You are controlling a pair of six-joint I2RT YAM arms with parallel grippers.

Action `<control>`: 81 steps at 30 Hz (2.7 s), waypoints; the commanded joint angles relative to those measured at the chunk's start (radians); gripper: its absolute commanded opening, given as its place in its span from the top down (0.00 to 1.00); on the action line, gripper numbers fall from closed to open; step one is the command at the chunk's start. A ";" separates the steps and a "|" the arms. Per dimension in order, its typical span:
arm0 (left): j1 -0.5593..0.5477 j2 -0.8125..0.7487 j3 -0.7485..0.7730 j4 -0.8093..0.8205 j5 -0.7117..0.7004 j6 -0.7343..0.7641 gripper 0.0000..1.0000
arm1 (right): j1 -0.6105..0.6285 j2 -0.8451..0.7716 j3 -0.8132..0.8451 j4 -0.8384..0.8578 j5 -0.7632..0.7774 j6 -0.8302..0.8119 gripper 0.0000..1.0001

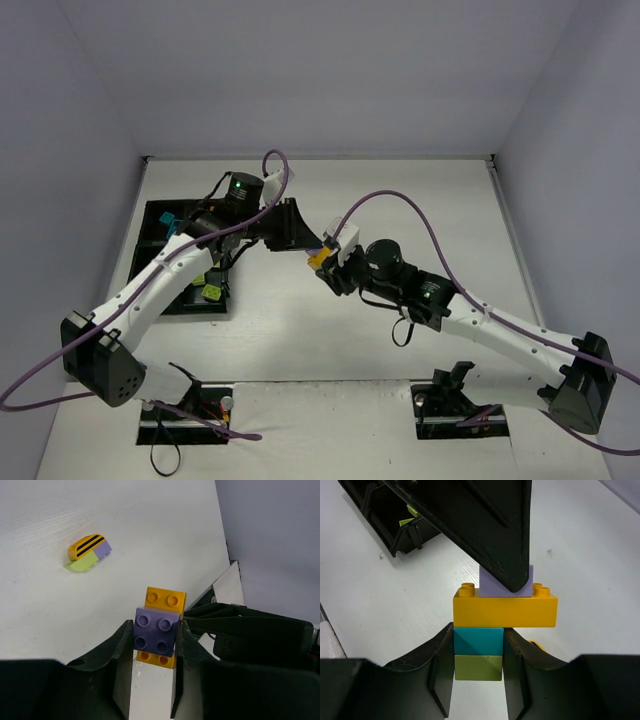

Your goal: Sort the legos into containers by color

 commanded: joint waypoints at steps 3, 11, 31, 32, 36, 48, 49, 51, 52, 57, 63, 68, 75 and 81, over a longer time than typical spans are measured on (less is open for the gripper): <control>-0.006 -0.018 -0.002 0.116 0.042 -0.027 0.93 | 0.001 -0.048 -0.003 0.071 0.011 -0.004 1.00; 0.056 -0.036 -0.004 0.115 0.078 0.037 1.00 | -0.001 -0.079 -0.051 0.065 -0.008 0.007 1.00; 0.334 -0.122 -0.001 -0.078 0.116 0.183 1.00 | -0.001 -0.031 -0.057 0.025 -0.029 -0.002 1.00; 0.334 -0.125 -0.005 -0.078 0.116 0.176 1.00 | -0.001 -0.013 -0.048 0.009 -0.028 -0.010 1.00; 0.334 -0.154 -0.048 -0.040 0.124 0.152 1.00 | 0.001 0.142 0.014 -0.036 -0.052 0.002 1.00; 0.337 -0.217 -0.094 -0.046 0.065 0.165 1.00 | 0.002 0.558 0.164 -0.068 -0.066 0.128 0.80; 0.337 -0.222 -0.099 -0.046 0.067 0.165 1.00 | 0.004 0.573 0.169 -0.070 -0.067 0.133 0.77; 0.337 -0.228 -0.113 -0.048 0.067 0.165 1.00 | 0.004 0.602 0.175 -0.070 -0.072 0.137 0.65; 0.337 -0.233 -0.117 -0.048 0.067 0.166 1.00 | 0.004 0.610 0.176 -0.068 -0.072 0.136 0.59; 0.337 -0.246 -0.136 -0.052 0.065 0.172 1.00 | 0.004 0.575 0.158 -0.050 -0.078 0.096 0.27; 0.336 -0.240 -0.133 -0.049 0.088 0.159 1.00 | 0.004 0.340 0.077 0.025 -0.098 -0.008 0.02; 0.324 -0.242 -0.139 -0.005 0.143 0.104 1.00 | 0.004 0.182 0.089 0.025 -0.087 -0.063 0.00; 0.252 -0.230 -0.130 0.035 0.150 0.054 1.00 | 0.004 0.136 0.163 0.024 -0.094 -0.093 0.00; 0.170 -0.203 -0.114 0.047 0.121 0.042 1.00 | 0.004 0.156 0.225 0.021 -0.087 -0.136 0.00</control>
